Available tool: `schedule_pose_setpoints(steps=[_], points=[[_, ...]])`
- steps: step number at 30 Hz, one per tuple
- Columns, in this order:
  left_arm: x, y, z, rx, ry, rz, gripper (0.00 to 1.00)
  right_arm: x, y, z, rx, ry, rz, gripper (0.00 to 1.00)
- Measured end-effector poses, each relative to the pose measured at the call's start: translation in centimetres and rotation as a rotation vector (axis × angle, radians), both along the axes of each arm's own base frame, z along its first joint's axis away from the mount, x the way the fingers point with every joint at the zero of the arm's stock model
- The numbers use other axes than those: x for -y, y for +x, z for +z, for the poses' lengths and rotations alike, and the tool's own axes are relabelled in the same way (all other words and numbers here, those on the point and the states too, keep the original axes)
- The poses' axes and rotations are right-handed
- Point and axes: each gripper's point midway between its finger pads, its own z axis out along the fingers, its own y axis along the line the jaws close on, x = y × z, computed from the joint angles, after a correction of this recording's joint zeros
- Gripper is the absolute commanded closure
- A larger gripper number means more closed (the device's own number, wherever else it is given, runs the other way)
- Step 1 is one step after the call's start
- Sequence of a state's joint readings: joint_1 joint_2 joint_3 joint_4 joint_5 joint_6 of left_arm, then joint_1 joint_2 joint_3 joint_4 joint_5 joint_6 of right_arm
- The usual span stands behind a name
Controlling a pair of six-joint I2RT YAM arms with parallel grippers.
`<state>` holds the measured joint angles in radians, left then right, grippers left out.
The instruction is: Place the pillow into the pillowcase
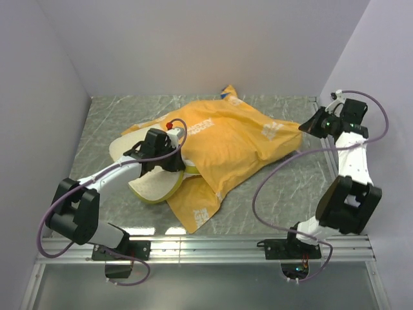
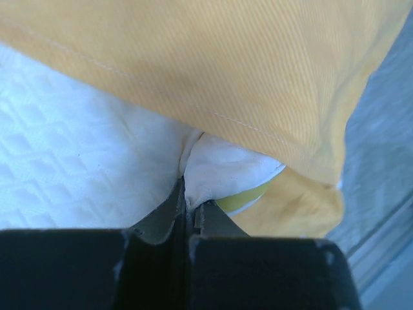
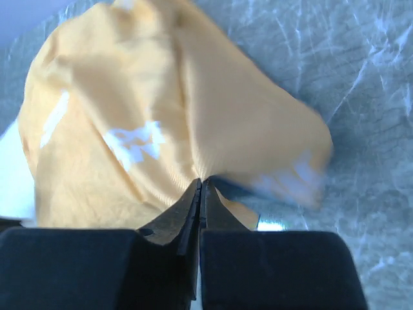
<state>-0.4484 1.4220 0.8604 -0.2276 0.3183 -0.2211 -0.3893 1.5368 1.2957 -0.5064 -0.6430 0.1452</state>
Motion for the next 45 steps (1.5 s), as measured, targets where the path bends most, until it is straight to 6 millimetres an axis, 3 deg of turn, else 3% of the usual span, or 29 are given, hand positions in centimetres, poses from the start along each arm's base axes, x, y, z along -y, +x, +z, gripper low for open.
schedule_pose_setpoints(steps=[1, 3, 4, 5, 6, 9, 12, 16, 19, 25, 31, 34, 35, 37, 39, 40, 45], points=[[0.5, 0.3, 0.3, -0.011, -0.029, 0.011, 1.00, -0.3, -0.5, 0.5, 0.014, -0.023, 0.012, 0.72], [1.7, 1.0, 0.8, -0.028, -0.083, 0.027, 1.00, -0.9, -0.5, 0.2, -0.002, -0.060, 0.039, 0.44], [2.3, 1.4, 1.0, -0.039, -0.108, 0.037, 1.00, -0.9, 0.0, -0.2, -0.018, -0.081, 0.044, 0.18], [2.7, 1.7, 1.0, -0.054, -0.129, 0.048, 1.00, -0.7, 0.6, -1.1, -0.047, -0.103, 0.041, 0.17], [3.1, 1.9, 0.9, -0.071, -0.150, 0.060, 1.00, -0.5, 1.1, -2.0, -0.069, -0.125, 0.044, 0.08], [3.9, 2.1, 0.5, -0.124, -0.193, 0.094, 1.00, 0.2, 0.3, -4.9, -0.165, -0.175, 0.029, 0.10], [4.6, 2.2, 0.5, -0.164, -0.238, 0.129, 1.00, -0.6, -1.8, -4.8, -0.182, -0.214, 0.045, 0.11], [5.7, 2.5, 1.2, -0.216, -0.327, 0.171, 1.00, -5.8, -5.3, -3.3, -0.140, -0.239, 0.188, 0.08], [6.5, 2.7, 1.8, -0.254, -0.385, 0.195, 1.00, -9.9, -7.7, -3.5, -0.130, -0.257, 0.312, 0.06], [7.5, 3.2, 3.7, -0.283, -0.466, 0.212, 1.00, -12.3, -9.7, -5.1, -0.183, -0.179, 0.382, 0.06], [8.1, 3.6, 5.1, -0.288, -0.518, 0.209, 1.00, -20.9, -13.3, -8.2, -0.237, -0.196, 0.670, 0.04], [8.3, 3.6, 5.0, -0.305, -0.529, 0.208, 1.00, -22.8, -14.0, -10.7, -0.308, -0.209, 0.730, 0.04], [8.4, 3.6, 4.9, -0.312, -0.532, 0.210, 1.00, -22.9, -14.0, -11.7, -0.339, -0.211, 0.726, 0.08], [8.5, 3.6, 4.8, -0.320, -0.538, 0.209, 1.00, -22.9, -13.6, -13.4, -0.387, -0.218, 0.708, 0.40], [8.5, 3.7, 4.8, -0.329, -0.547, 0.212, 1.00, -23.0, -13.3, -14.5, -0.412, -0.211, 0.689, 0.84], [8.6, 3.8, 4.8, -0.335, -0.554, 0.213, 1.00, -23.2, -13.0, -14.8, -0.414, -0.203, 0.684, 1.00], [8.0, 4.7, 5.9, -0.334, -0.609, 0.223, 1.00, -25.5, -12.0, -12.9, -0.326, -0.092, 0.699, 1.00]])
